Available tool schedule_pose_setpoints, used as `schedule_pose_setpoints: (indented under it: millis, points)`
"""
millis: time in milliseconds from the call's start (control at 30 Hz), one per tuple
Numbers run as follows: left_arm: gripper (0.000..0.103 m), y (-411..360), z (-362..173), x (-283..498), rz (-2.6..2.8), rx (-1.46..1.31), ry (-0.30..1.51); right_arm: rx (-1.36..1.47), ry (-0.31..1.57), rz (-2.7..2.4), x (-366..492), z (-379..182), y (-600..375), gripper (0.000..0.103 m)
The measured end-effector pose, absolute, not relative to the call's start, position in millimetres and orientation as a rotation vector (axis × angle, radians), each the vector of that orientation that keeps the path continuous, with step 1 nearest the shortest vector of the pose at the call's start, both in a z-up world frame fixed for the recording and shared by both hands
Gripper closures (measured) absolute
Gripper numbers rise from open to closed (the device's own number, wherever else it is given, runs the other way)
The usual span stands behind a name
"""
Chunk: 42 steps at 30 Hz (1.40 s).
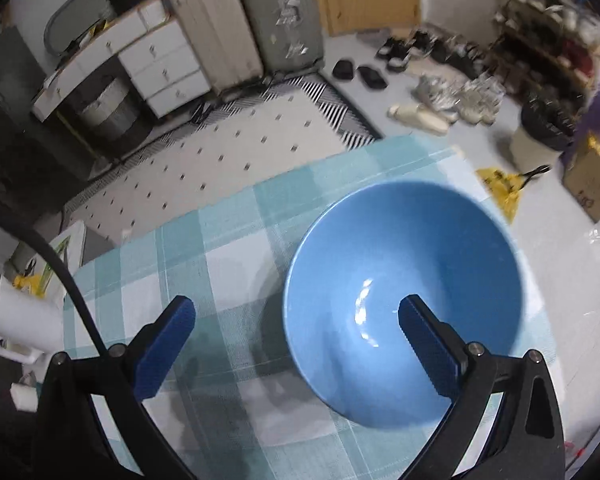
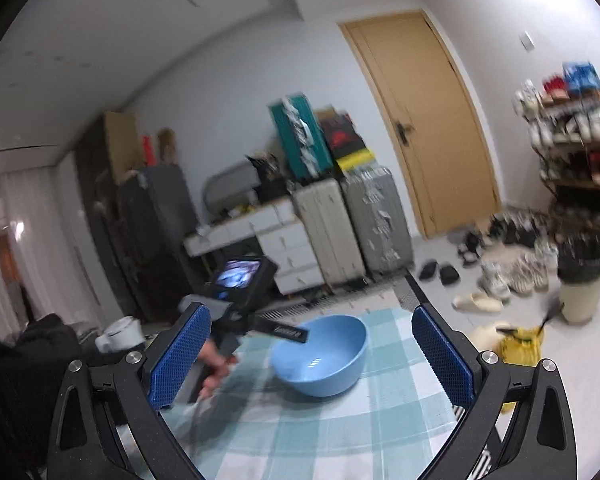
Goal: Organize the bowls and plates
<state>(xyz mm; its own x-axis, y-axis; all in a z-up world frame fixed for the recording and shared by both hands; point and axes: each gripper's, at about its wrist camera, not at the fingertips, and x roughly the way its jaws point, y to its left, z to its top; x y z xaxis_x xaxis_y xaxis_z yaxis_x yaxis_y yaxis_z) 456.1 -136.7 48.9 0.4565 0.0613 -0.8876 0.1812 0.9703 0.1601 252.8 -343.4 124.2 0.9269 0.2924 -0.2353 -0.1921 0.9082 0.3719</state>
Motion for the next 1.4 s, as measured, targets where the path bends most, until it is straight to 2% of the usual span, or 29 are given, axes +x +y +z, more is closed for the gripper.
schedule_pose_setpoints:
  millis: [200,300,367,400,467,500,567,600,667,933,967,1067,1300,1333,1400]
  points:
    - [0.004,-122,16,473,-0.151,0.086,1.259,0.448,0.457,0.24,347,101,-353,0.001]
    - [0.029,-118,5,477,-0.175,0.019,1.301,0.474,0.545,0.203,390,79,-357,0.001]
    - [0.05,-115,-2,478,-0.188,-0.013,1.321,0.475,0.605,0.233,414,66,-354,0.001]
    - [0.064,-116,-4,478,-0.201,-0.02,1.326,0.466,0.634,0.242,425,59,-349,0.001]
    - [0.07,-120,-5,475,-0.224,-0.003,1.326,0.437,0.673,0.276,441,48,-341,0.001]
    - [0.08,-123,-5,474,-0.237,0.004,1.32,0.427,0.681,0.278,447,44,-338,0.001]
    - [0.087,-125,-5,472,-0.253,0.006,1.311,0.424,0.703,0.264,458,33,-335,0.001]
    - [0.099,-122,-3,471,-0.25,-0.004,1.292,0.432,0.713,0.252,464,29,-335,0.001]
    - [0.101,-116,0,470,-0.276,-0.054,1.265,0.48,0.753,0.242,476,17,-340,0.001]
    - [0.1,-113,-3,468,-0.277,-0.041,1.287,0.56,0.916,0.162,502,-20,-353,0.005]
    - [0.1,-113,-4,467,-0.278,-0.035,1.286,0.56,0.922,0.166,503,-22,-355,0.006]
    - [0.099,-115,-5,465,-0.287,-0.001,1.288,0.563,0.944,0.194,507,-28,-358,0.02]
    - [0.098,-112,-6,461,-0.283,0.023,1.282,0.491,1.051,0.209,514,-36,-339,0.023]
    - [0.098,-113,-6,459,-0.28,0.036,1.276,0.493,1.083,0.215,517,-41,-336,0.027]
    - [0.097,-115,-6,455,-0.276,0.066,1.268,0.499,1.126,0.229,520,-47,-331,0.048]
